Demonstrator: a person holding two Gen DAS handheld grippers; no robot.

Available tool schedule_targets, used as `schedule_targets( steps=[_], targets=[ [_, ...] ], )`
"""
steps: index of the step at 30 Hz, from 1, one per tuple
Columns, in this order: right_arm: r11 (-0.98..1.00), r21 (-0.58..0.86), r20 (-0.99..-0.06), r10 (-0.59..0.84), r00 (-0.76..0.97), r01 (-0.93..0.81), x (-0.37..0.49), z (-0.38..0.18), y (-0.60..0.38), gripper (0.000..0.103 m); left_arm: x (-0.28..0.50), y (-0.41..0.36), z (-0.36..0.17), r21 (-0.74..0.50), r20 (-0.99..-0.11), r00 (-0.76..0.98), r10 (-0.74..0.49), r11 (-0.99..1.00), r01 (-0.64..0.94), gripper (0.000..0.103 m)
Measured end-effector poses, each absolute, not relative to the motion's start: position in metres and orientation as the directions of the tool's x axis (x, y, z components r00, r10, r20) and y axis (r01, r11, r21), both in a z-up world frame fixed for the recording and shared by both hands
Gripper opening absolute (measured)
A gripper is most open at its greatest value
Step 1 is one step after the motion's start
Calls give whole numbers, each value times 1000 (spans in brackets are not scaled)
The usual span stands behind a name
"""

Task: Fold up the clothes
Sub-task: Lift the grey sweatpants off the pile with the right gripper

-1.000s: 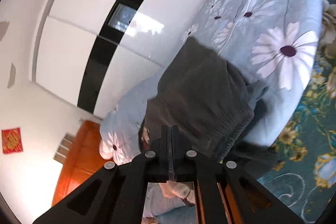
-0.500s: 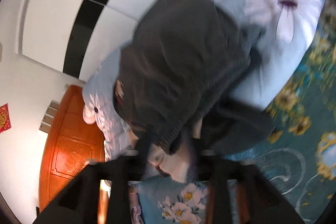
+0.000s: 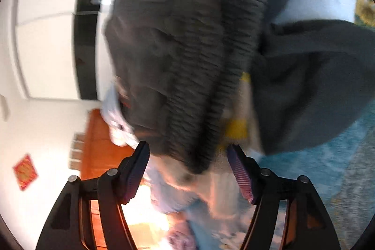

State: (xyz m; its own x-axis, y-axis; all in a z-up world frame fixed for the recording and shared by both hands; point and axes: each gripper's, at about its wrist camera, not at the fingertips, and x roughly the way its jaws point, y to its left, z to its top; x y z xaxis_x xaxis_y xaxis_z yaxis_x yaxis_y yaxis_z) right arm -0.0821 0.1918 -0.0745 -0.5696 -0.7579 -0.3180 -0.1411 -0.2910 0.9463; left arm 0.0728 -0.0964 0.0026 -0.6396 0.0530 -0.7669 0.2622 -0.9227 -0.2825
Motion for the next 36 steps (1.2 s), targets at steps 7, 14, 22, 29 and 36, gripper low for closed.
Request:
schedule_targets(
  steps=[7,14,22,29,36],
  targets=[
    [-250,962,-264,-746,-612,-110,-80,-79,196,71,68,-96,-4,-284,-783,-619,64,-922,263,103],
    [-232,958,-286,-734,-616,-167,-98,-66,188,34,68,-94,-4,-255,-799,-598,56,-933,252,103],
    [-302,952,-267,-741,-617,-49,-77,14,209,19,83,-93,18,-285,-780,-621,75,-927,245,103],
    [-390,901,-189,-746,-639,188,-41,133,256,18,112,-84,51,-303,-743,-663,90,-929,214,103],
    [-455,847,-168,-720,-673,275,36,200,332,18,137,-64,74,-302,-729,-678,97,-934,191,103]
  ],
)
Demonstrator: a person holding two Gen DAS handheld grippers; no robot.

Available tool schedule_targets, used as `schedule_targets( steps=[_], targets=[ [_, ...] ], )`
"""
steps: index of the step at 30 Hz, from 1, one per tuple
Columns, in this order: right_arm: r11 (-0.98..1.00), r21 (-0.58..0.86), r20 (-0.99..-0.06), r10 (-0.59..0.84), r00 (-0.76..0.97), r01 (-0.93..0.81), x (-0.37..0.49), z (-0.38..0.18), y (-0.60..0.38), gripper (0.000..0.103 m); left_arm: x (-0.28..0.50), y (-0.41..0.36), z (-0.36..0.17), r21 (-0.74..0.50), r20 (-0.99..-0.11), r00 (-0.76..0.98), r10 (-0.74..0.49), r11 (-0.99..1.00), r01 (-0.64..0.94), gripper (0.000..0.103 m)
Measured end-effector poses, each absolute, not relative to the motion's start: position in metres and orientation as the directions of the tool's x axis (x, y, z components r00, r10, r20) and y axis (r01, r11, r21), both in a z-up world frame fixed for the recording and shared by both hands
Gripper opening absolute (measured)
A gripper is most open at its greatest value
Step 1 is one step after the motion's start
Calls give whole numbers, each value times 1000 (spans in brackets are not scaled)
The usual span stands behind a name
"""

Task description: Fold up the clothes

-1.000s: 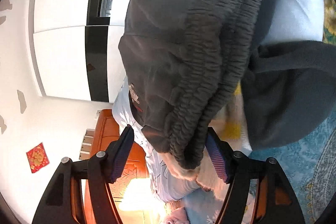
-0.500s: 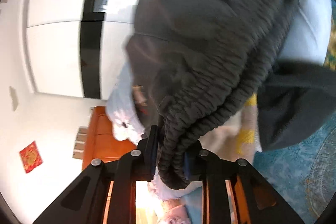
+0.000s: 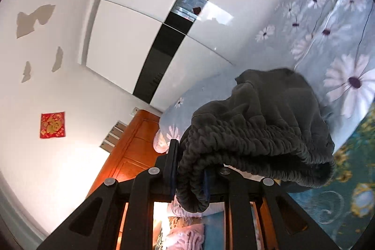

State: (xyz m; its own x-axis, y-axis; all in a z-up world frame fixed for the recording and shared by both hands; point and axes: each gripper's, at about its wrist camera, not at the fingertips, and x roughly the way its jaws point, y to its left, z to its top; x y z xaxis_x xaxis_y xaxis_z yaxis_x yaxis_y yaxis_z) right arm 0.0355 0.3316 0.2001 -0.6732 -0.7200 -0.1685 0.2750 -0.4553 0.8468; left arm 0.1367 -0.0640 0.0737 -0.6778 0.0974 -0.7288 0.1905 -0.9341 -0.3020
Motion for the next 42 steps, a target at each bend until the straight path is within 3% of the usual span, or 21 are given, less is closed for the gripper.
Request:
schedule_targets(
  steps=[10,17,20,27,35,40,42],
  targets=[
    [-512,844,-230,-614,-755,159,185,182,484,17,145,-7,80,-219,-750,-652,107,-971,93,103],
    [-519,844,-390,-421,-819,-136,289,114,588,18,120,45,71,-272,-774,-600,200,-962,30,103],
    [-472,857,-409,-375,-832,-208,310,87,619,18,101,71,69,-258,-788,-577,216,-966,-9,103],
    [-450,854,-434,-337,-836,-262,319,71,658,18,28,122,68,-293,-790,-540,290,-953,-83,103],
    [-443,850,-455,-344,-821,-285,311,60,685,18,-66,158,36,-351,-812,-482,328,-935,-44,102],
    [-435,842,-483,-343,-806,-319,301,52,694,18,-111,173,14,-452,-790,-457,408,-892,-15,101],
    [-439,835,-496,-341,-798,-331,298,52,697,19,-125,177,2,-487,-783,-444,435,-873,3,96]
  ],
)
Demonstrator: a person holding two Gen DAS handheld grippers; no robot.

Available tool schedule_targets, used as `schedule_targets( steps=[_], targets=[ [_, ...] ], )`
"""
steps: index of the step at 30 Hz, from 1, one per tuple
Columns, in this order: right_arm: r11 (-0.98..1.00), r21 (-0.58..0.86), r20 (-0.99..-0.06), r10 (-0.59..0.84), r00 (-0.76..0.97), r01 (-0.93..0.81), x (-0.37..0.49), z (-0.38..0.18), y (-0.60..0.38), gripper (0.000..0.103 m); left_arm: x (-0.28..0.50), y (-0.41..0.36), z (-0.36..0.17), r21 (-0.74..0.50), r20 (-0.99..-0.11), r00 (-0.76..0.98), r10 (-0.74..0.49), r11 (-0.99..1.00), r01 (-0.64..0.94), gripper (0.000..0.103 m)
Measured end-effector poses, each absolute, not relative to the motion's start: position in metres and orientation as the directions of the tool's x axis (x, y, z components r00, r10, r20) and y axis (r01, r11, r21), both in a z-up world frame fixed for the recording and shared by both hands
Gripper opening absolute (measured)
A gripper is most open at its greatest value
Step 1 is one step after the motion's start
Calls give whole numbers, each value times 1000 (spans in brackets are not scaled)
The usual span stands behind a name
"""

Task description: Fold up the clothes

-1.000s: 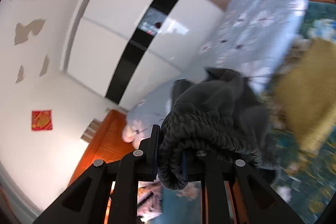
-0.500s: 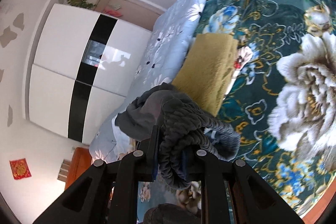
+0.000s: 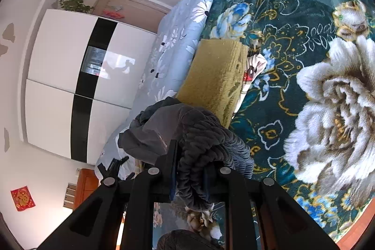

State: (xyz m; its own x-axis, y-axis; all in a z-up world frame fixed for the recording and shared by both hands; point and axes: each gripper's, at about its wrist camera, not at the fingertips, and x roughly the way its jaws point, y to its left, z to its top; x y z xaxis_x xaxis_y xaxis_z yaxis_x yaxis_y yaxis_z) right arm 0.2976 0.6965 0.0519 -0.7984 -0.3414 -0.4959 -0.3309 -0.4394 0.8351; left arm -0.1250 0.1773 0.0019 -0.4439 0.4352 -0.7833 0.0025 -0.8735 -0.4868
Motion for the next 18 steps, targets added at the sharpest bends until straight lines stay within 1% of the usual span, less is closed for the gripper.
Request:
schedule_targets(
  steps=[2,3,6,8,9,11,12,13,18],
  targets=[
    [-445,828,-509,-339,-791,-342,295,53,698,19,-135,180,-7,-513,-778,-430,459,-858,12,86],
    [-447,825,-514,-338,-788,-346,292,52,700,19,-139,181,-11,-527,-772,-425,473,-850,12,85],
    [-458,815,-527,-333,-782,-354,290,55,699,19,-146,183,-16,-572,-744,-422,519,-821,-1,69],
    [-461,811,-534,-332,-778,-360,290,56,699,19,-148,181,-19,-614,-719,-415,558,-789,2,47],
    [-461,810,-536,-331,-776,-363,290,56,699,19,-149,180,-20,-636,-705,-412,577,-771,7,41],
    [-461,808,-539,-329,-775,-366,290,57,698,19,-149,177,-20,-665,-684,-416,599,-747,17,14],
    [-463,807,-541,-327,-775,-367,291,58,697,19,-147,176,-17,-672,-676,-425,602,-740,21,7],
    [-464,806,-541,-325,-775,-368,291,60,695,19,-145,174,-13,-677,-670,-434,602,-736,23,4],
    [-499,794,-541,-320,-778,-347,292,77,684,19,-125,155,19,-675,-644,-492,586,-738,4,3]
  ],
)
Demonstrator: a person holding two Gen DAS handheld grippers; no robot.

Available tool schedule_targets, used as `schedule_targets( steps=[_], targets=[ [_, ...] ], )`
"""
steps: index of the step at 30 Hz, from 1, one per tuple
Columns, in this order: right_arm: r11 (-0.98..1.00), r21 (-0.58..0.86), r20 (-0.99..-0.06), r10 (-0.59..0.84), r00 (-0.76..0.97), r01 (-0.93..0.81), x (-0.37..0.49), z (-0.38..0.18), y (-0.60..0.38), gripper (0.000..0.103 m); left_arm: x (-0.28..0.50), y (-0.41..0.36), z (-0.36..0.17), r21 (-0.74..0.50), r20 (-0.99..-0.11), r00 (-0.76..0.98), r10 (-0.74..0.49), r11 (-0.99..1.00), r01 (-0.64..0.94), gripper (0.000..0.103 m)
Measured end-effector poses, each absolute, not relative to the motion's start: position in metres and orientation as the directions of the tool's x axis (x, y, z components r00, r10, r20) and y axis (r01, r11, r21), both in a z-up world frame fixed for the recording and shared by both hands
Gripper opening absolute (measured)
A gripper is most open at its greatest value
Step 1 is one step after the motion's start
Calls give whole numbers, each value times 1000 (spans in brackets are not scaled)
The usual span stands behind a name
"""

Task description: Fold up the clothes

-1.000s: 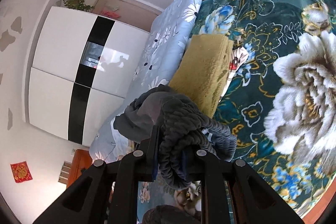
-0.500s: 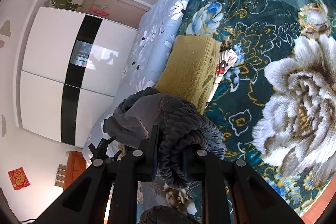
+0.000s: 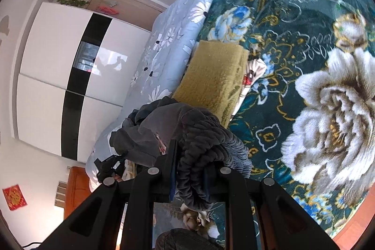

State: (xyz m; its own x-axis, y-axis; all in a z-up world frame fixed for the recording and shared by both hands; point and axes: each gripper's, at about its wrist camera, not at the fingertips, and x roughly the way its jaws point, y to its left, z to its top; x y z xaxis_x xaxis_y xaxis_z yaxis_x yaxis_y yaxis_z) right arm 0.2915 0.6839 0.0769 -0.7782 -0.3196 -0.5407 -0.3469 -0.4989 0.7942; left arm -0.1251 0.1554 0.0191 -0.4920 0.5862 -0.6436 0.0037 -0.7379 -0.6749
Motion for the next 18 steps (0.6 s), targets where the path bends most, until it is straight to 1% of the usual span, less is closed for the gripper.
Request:
schedule_targets(
  steps=[5,9,12,15,18],
  targets=[
    [-544,788,-520,-337,-785,-288,289,103,664,19,-93,103,61,-656,-616,-566,549,-755,-18,3],
    [-551,796,-502,-368,-783,-251,285,115,644,19,-56,42,82,-615,-627,-611,483,-789,7,3],
    [-568,798,-485,-404,-776,-203,280,124,623,19,-17,-18,90,-591,-630,-648,429,-806,42,3],
    [-589,792,-489,-453,-746,-161,263,129,599,19,15,-70,85,-560,-650,-666,365,-823,96,3],
    [-608,786,-492,-502,-711,-114,237,131,572,18,45,-104,86,-545,-652,-697,300,-824,155,3]
  ],
)
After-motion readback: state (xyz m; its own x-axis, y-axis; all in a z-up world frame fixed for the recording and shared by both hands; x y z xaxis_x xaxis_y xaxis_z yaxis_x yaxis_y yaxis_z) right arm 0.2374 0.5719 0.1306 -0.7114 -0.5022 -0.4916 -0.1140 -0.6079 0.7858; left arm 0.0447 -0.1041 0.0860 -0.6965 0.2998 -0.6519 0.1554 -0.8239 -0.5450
